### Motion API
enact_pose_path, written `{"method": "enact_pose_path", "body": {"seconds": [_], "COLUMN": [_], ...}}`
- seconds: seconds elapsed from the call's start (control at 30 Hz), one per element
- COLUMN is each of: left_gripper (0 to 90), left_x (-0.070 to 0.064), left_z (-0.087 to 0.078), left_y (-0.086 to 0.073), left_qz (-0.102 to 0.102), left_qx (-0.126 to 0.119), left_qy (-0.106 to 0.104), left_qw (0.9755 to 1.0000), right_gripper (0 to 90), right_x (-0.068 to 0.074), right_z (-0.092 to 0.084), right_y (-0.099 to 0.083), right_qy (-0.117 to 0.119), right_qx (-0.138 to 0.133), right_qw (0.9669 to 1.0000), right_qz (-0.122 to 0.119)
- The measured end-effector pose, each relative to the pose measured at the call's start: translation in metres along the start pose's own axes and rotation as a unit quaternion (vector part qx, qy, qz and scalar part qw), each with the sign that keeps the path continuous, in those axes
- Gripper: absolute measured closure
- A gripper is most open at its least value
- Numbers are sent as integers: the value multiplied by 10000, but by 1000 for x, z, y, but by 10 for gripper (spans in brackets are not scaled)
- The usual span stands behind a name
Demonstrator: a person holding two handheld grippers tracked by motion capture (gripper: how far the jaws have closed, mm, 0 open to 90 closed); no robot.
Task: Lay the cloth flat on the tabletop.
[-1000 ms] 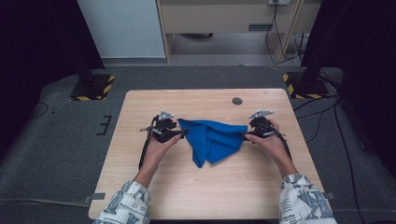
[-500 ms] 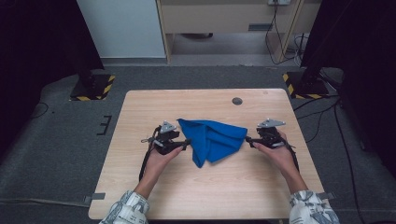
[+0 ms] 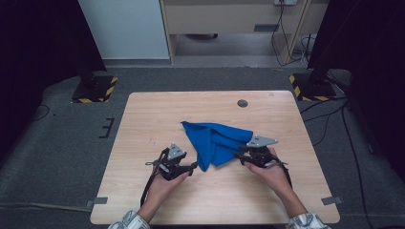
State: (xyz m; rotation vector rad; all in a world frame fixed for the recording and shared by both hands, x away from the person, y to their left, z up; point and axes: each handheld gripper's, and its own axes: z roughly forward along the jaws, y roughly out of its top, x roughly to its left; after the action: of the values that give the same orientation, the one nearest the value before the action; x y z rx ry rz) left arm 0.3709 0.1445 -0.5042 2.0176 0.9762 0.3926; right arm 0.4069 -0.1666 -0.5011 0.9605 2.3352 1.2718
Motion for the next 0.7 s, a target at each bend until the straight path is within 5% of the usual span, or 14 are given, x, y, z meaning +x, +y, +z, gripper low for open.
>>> {"method": "enact_pose_path", "body": {"seconds": [0.27,0.7], "left_gripper": [307,320], "left_x": [-17,-24], "left_z": [14,18], "left_y": [-1,-2], "left_qz": [235,429], "left_qx": [113,180], "left_qy": [-150,-119], "left_qw": [9995,9988], "right_gripper": [531,367], "right_x": [31,51], "right_z": [13,31], "right_y": [0,-3], "right_qy": [266,334], "right_qx": [47,206], "right_qw": [9995,9985], "right_qz": [-175,-392]}}
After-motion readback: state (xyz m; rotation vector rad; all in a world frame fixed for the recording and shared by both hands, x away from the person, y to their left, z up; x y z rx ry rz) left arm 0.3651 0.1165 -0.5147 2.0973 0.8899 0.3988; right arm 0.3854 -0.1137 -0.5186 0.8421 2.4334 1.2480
